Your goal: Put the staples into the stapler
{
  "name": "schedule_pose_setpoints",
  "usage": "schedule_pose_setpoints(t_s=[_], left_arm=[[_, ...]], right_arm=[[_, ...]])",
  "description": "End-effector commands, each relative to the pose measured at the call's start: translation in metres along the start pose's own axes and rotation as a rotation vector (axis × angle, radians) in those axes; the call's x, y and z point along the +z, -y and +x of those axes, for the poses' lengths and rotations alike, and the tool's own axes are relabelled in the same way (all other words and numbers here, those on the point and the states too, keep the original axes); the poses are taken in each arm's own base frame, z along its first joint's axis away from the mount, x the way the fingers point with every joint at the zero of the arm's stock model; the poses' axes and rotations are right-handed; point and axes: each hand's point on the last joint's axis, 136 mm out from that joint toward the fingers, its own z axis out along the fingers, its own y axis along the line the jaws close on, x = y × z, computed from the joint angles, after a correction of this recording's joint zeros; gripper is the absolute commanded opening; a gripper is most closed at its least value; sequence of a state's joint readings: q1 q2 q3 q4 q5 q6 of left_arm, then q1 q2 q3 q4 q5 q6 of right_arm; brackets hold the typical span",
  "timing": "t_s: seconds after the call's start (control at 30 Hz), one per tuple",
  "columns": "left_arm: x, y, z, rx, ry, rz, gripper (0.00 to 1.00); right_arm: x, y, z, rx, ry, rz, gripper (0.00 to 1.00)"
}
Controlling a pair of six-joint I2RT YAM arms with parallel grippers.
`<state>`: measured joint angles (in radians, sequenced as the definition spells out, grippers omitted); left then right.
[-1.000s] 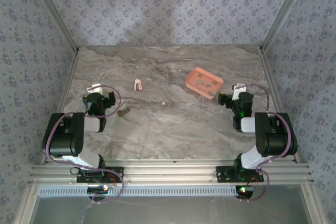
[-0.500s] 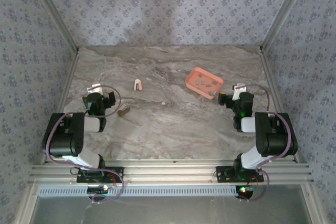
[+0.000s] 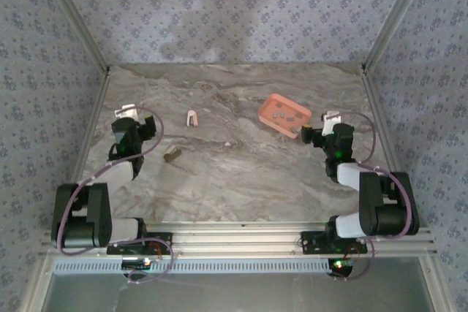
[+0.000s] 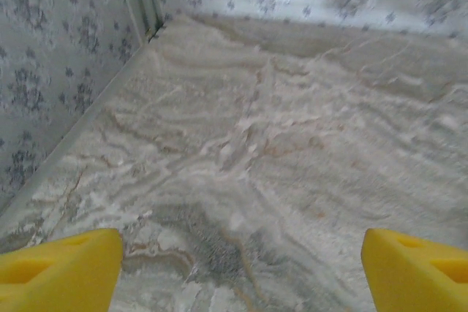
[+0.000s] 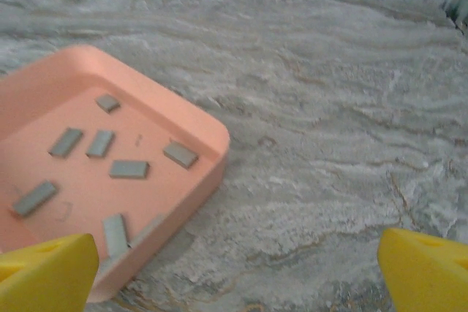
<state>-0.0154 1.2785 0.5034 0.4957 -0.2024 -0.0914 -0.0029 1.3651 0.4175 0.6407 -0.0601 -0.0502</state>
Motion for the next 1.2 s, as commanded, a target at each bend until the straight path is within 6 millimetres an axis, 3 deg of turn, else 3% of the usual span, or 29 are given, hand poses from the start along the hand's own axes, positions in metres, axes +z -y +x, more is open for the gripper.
schedule_pose_setpoints(t_s=[0.0, 0.3, 0.47, 0.7, 0.87, 1.17], left_arm=[[-0.012, 0.02, 0.003, -0.031, -0.088, 0.106, 0.81], [-0.037, 0.073, -0.002, -0.021, -0.255, 0.312, 0.68], [-0.047, 0.082, 0.012, -0.025, -0.395, 0.339, 0.65], [-0.058, 0.085, 0.033, -0.037, -0.572, 0.339, 0.64], [-0.042, 0.097, 0.033, -0.053, -0.596, 0.35, 0.64], [0.009, 0.141, 0.039, 0.012, -0.706, 0.339, 0.62]], right_arm=[[-0.008, -0.014, -0.005, 0.009, -0.048, -0.057, 1.0], [-0.037, -0.043, -0.027, 0.017, -0.083, -0.146, 1.0], [-0.055, -0.067, -0.035, 0.063, -0.115, -0.233, 1.0], [-0.073, -0.121, -0.03, 0.086, -0.144, -0.41, 1.0], [-0.08, -0.157, -0.02, 0.038, -0.178, -0.492, 1.0], [-0.079, -0.187, -0.012, 0.023, -0.193, -0.539, 1.0]])
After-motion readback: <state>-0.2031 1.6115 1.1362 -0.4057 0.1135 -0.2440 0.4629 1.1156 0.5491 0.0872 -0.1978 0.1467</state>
